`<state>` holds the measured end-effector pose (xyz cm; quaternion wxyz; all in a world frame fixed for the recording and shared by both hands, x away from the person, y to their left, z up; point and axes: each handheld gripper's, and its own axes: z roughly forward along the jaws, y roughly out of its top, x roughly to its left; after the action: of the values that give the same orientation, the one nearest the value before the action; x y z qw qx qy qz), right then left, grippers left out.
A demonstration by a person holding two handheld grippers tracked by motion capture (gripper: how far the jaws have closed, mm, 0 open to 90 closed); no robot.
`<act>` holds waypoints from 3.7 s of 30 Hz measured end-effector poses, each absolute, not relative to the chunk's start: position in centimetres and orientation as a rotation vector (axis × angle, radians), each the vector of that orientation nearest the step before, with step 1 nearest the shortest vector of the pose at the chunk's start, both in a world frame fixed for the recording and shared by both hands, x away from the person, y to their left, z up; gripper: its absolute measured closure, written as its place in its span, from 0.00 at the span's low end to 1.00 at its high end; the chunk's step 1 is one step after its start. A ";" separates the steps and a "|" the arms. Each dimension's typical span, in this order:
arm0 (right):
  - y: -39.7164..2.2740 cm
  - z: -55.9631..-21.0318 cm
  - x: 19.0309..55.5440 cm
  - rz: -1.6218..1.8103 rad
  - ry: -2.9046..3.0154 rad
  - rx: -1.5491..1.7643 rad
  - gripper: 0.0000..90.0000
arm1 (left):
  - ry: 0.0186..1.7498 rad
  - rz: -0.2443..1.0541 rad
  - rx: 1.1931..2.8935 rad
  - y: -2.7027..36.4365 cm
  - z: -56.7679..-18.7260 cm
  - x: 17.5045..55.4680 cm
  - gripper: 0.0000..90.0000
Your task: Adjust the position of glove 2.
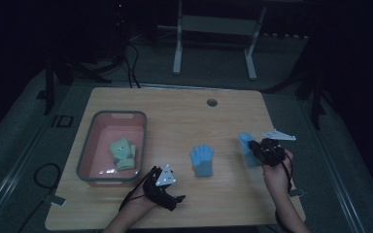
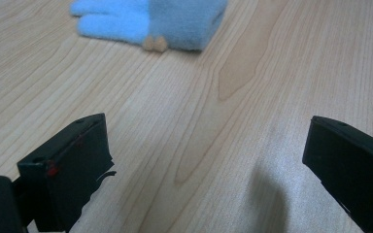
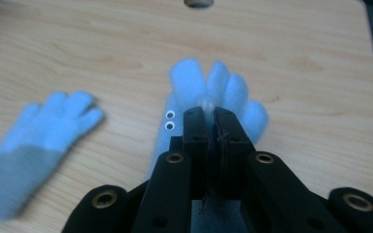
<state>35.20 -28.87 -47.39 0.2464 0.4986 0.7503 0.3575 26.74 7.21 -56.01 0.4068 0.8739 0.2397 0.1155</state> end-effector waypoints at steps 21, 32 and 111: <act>-25.2 -54.6 35.8 0.849 2.129 1.486 0.71 | 0.584 0.293 2.208 7.1 -55.9 26.6 0.04; -26.3 -53.1 35.8 0.908 2.264 1.321 0.65 | 0.576 0.283 2.201 7.1 -55.8 26.5 0.04; -17.2 -50.9 35.1 1.157 2.486 0.960 0.93 | 0.580 0.281 2.176 7.0 -55.7 26.4 0.04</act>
<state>35.15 -17.22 -50.90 0.1178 0.3282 0.8498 0.3953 26.45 7.04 -55.66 0.4225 0.8691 0.2315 0.1123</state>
